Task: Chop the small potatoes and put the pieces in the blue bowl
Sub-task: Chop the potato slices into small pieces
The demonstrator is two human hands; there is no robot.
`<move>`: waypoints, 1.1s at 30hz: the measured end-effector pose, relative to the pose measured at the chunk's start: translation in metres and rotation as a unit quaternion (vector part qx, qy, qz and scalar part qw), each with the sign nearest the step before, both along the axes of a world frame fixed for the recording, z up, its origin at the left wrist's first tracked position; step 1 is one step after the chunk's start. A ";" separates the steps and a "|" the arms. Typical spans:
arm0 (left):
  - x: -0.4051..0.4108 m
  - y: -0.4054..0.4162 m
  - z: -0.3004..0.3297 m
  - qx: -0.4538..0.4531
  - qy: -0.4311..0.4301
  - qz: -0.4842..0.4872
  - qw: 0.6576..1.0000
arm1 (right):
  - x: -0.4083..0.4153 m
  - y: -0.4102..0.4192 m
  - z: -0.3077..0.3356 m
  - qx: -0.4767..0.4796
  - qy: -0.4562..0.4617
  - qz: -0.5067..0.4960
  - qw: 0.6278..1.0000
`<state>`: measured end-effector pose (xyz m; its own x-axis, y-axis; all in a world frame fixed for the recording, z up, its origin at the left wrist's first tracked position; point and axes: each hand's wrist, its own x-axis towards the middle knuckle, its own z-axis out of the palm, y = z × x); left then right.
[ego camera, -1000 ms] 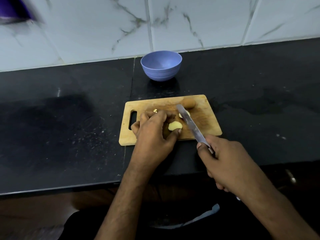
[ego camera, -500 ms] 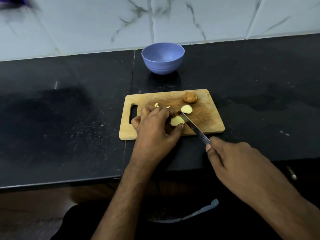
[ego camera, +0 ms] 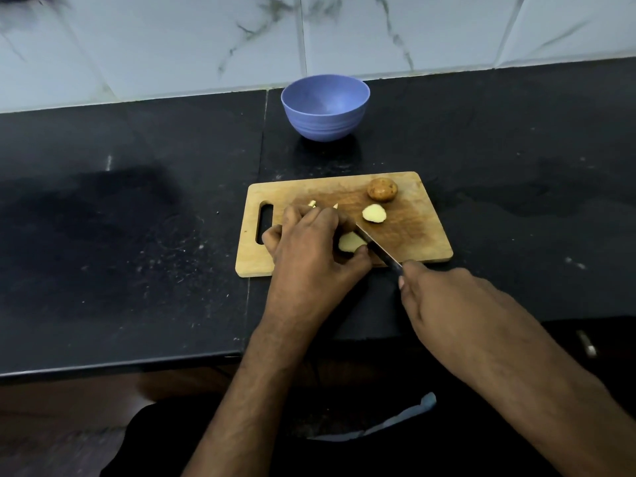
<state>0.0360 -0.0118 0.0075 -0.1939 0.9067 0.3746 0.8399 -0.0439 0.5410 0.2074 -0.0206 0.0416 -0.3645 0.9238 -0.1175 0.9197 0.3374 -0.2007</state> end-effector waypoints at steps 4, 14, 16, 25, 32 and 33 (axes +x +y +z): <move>-0.002 -0.006 0.002 0.002 -0.019 0.000 1.000 | 0.001 0.007 -0.004 0.014 0.033 0.012 0.999; -0.007 -0.016 0.000 -0.014 -0.013 0.006 1.000 | 0.024 -0.012 -0.001 0.014 0.136 0.042 0.990; -0.007 -0.016 0.000 -0.010 -0.015 0.010 1.000 | 0.024 -0.012 -0.003 0.029 0.111 0.056 0.992; -0.007 -0.014 -0.001 -0.013 -0.002 0.002 1.000 | 0.020 -0.014 0.010 0.026 0.051 0.051 0.997; -0.008 -0.014 -0.001 -0.004 -0.013 -0.002 1.000 | 0.020 -0.014 0.018 -0.011 0.013 0.057 0.998; -0.009 -0.014 -0.001 -0.003 -0.016 -0.003 1.000 | 0.019 -0.014 0.018 -0.017 0.009 0.055 0.998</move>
